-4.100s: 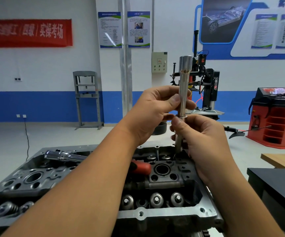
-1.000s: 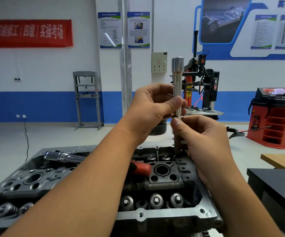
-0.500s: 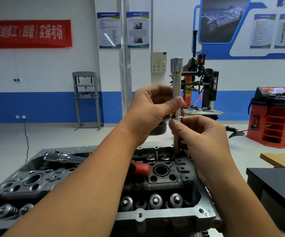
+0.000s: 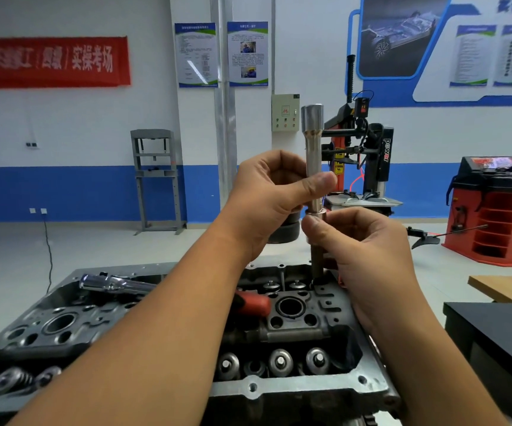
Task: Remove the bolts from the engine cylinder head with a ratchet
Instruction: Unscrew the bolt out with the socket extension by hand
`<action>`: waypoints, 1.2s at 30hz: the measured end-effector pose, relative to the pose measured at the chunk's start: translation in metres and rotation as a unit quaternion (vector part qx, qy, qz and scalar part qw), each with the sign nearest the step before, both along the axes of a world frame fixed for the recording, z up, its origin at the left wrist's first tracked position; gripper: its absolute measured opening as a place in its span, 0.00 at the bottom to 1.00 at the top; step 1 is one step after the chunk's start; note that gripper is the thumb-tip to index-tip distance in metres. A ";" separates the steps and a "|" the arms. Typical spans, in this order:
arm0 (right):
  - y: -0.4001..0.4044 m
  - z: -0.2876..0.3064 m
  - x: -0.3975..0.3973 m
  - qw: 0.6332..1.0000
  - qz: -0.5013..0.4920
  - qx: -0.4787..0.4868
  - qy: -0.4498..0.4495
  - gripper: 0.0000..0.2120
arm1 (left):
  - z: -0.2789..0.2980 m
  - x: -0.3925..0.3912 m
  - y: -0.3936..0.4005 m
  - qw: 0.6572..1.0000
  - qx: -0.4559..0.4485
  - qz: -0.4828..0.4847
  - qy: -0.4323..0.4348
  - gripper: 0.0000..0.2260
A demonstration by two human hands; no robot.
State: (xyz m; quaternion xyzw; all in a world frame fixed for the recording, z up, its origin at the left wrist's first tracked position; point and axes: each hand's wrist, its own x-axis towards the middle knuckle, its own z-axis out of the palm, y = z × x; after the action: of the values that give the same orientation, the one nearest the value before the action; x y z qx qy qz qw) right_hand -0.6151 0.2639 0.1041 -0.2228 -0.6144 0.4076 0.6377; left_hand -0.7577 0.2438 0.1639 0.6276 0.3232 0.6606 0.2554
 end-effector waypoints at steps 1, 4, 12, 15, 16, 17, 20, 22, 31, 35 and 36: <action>0.000 0.000 0.000 1.000 -0.002 -0.002 0.001 0.07 | 0.000 0.000 0.000 1.000 -0.003 -0.006 -0.002 0.19; -0.001 0.001 -0.002 1.000 -0.001 -0.006 0.010 0.11 | 0.000 0.002 -0.002 0.995 -0.034 -0.089 0.009 0.10; 0.000 0.000 0.000 1.000 0.005 -0.004 0.006 0.11 | 0.000 0.001 -0.002 0.999 0.007 -0.009 0.039 0.10; 0.000 0.000 0.000 1.000 -0.010 -0.001 -0.004 0.10 | 0.001 -0.001 -0.001 0.998 0.023 0.032 0.042 0.16; 0.000 0.000 -0.001 1.000 -0.014 -0.001 -0.002 0.09 | 0.001 0.000 -0.001 0.998 0.015 0.027 0.052 0.15; 0.001 0.000 -0.002 1.000 -0.014 -0.003 0.001 0.08 | 0.001 0.001 -0.001 0.998 -0.001 0.014 0.059 0.12; 0.003 0.000 -0.004 1.000 -0.013 -0.008 0.003 0.06 | 0.000 0.003 -0.002 0.997 -0.037 -0.037 0.060 0.08; 0.003 0.000 -0.004 1.000 -0.003 -0.008 0.002 0.04 | 0.000 0.003 -0.003 0.997 -0.036 -0.036 0.064 0.08; 0.004 -0.001 -0.002 1.000 0.003 0.015 -0.003 0.04 | 0.000 0.003 -0.004 0.998 -0.014 -0.043 0.036 0.05; 0.003 0.000 -0.003 0.998 0.031 0.022 -0.041 0.07 | -0.001 0.001 -0.002 0.996 -0.017 -0.070 0.050 0.09; 0.003 0.000 -0.003 0.998 0.031 0.025 -0.048 0.06 | -0.001 0.000 -0.002 0.997 -0.011 -0.061 0.051 0.09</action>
State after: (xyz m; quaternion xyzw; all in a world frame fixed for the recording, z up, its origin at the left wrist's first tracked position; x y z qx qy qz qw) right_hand -0.6179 0.2668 0.1040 -0.2069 -0.6606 0.4005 0.6003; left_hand -0.7573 0.2416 0.1630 0.6761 0.3040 0.6075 0.2854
